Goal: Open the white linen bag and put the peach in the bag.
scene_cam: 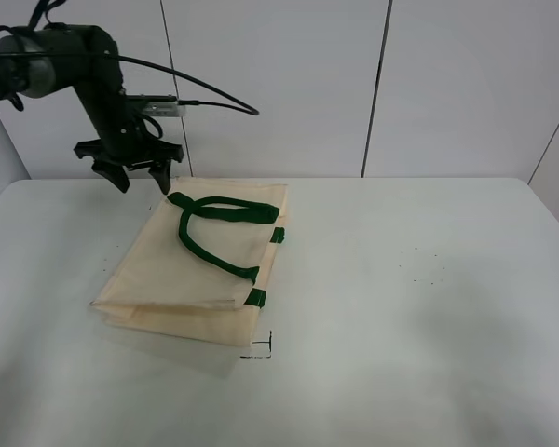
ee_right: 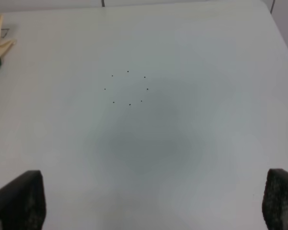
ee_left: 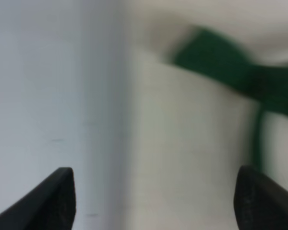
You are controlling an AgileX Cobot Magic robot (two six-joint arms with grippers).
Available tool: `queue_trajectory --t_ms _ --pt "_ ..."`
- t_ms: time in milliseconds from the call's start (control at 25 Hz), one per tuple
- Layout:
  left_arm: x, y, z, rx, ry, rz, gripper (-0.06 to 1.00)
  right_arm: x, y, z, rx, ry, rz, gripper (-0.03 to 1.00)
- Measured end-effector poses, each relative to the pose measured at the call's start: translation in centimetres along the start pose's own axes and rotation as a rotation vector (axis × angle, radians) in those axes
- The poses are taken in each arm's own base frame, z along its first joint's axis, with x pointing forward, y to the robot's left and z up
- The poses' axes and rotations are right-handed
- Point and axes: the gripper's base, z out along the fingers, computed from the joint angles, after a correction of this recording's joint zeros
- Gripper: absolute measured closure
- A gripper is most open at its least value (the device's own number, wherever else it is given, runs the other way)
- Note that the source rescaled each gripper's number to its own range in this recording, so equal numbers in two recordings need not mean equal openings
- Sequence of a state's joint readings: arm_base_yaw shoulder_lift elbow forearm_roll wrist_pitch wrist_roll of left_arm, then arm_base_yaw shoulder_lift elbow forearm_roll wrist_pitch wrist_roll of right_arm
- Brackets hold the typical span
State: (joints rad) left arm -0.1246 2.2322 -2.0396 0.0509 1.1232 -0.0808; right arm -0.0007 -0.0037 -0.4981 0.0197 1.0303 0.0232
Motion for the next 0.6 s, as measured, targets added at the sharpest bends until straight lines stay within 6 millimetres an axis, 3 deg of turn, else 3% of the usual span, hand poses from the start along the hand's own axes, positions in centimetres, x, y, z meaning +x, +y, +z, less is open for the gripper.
queue_trajectory --t_ms 120,200,400,600 --pt "0.0 3.5 0.0 -0.023 0.018 -0.064 -0.06 0.0 0.0 0.0 0.000 0.000 0.000 -0.03" --pt "0.2 4.6 0.0 -0.029 0.035 -0.087 -0.06 0.0 0.0 0.0 0.000 0.000 0.000 -0.03" --pt "0.3 4.4 -0.2 0.000 0.040 -0.097 -0.06 0.0 0.0 0.0 0.000 0.000 0.000 -0.03" --pt "1.2 3.9 -2.9 0.012 0.011 -0.092 -0.06 0.0 0.0 0.0 0.000 0.000 0.000 -0.03"
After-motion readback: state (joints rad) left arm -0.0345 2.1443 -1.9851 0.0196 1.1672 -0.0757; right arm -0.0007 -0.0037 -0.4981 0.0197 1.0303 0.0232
